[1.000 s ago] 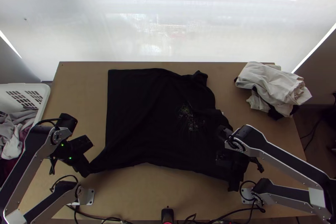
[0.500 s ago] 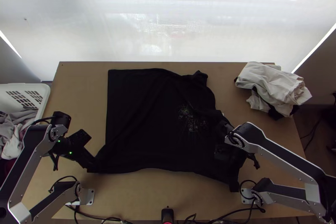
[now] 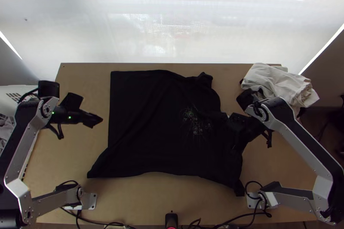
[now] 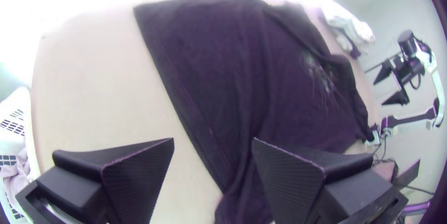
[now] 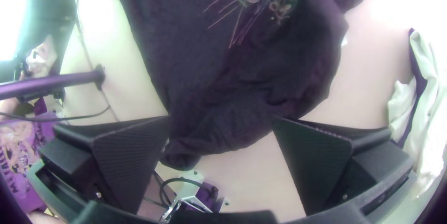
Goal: Fold the t-shirt
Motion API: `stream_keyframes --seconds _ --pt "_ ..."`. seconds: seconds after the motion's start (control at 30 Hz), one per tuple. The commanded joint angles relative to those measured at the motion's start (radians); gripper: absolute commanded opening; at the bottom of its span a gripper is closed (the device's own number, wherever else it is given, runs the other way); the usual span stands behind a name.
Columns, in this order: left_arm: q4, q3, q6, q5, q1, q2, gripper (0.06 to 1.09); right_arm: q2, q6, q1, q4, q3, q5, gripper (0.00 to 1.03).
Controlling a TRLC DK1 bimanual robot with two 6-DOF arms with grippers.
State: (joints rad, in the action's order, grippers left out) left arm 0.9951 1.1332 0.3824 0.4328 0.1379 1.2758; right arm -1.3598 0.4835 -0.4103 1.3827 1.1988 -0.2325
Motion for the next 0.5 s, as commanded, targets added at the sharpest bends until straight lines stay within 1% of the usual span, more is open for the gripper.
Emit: stream_keyframes --seconds 0.0,0.1,0.2,0.37,0.47 --pt "-0.302 0.221 -0.212 -0.075 -0.024 0.266 0.88 -0.082 -0.065 0.036 -0.024 0.165 -0.005 0.99" --pt "-0.36 0.359 -0.277 -0.132 -0.052 0.418 0.88 -0.116 -0.108 0.01 -0.065 0.216 -0.008 0.99" --pt "-0.385 0.511 -0.309 -0.192 -0.07 0.576 0.88 -0.159 -0.154 -0.007 -0.1 0.265 -0.013 0.99" --pt "-0.383 0.735 -0.32 -0.261 -0.087 0.812 0.88 -0.208 -0.204 -0.025 -0.149 0.318 -0.03 0.99" --pt "-0.38 0.807 -0.326 -0.266 -0.098 0.899 0.88 -0.219 -0.224 -0.042 -0.166 0.318 -0.037 0.99"
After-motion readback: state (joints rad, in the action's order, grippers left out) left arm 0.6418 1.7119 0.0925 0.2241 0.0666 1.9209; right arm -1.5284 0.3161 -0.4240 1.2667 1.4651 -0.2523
